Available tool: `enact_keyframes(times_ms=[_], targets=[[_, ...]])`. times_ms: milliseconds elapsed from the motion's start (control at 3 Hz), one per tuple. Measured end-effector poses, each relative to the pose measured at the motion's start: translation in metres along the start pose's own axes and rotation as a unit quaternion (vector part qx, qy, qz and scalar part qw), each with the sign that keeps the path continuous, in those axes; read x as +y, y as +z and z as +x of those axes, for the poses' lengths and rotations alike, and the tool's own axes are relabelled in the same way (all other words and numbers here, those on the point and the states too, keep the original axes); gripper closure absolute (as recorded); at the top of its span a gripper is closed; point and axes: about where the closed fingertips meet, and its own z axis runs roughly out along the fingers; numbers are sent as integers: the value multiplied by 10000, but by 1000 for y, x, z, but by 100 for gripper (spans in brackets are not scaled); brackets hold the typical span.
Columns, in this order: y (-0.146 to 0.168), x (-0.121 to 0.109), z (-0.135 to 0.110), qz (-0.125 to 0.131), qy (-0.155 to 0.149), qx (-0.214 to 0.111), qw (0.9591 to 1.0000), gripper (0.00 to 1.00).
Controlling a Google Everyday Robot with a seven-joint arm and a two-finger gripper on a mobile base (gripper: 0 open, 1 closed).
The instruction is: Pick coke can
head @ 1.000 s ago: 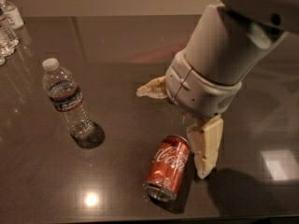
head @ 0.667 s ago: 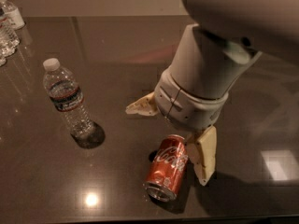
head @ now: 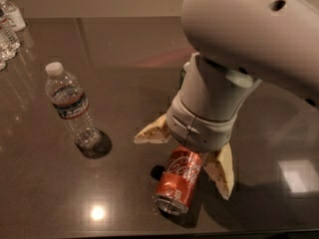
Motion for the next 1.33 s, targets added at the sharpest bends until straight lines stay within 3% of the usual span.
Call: enact_keyframes(times_ms=[667,1333], targets=[[21,13,17,-208,-397,79,9990,0],[24,12,24,-371,-507,222,9978,41]])
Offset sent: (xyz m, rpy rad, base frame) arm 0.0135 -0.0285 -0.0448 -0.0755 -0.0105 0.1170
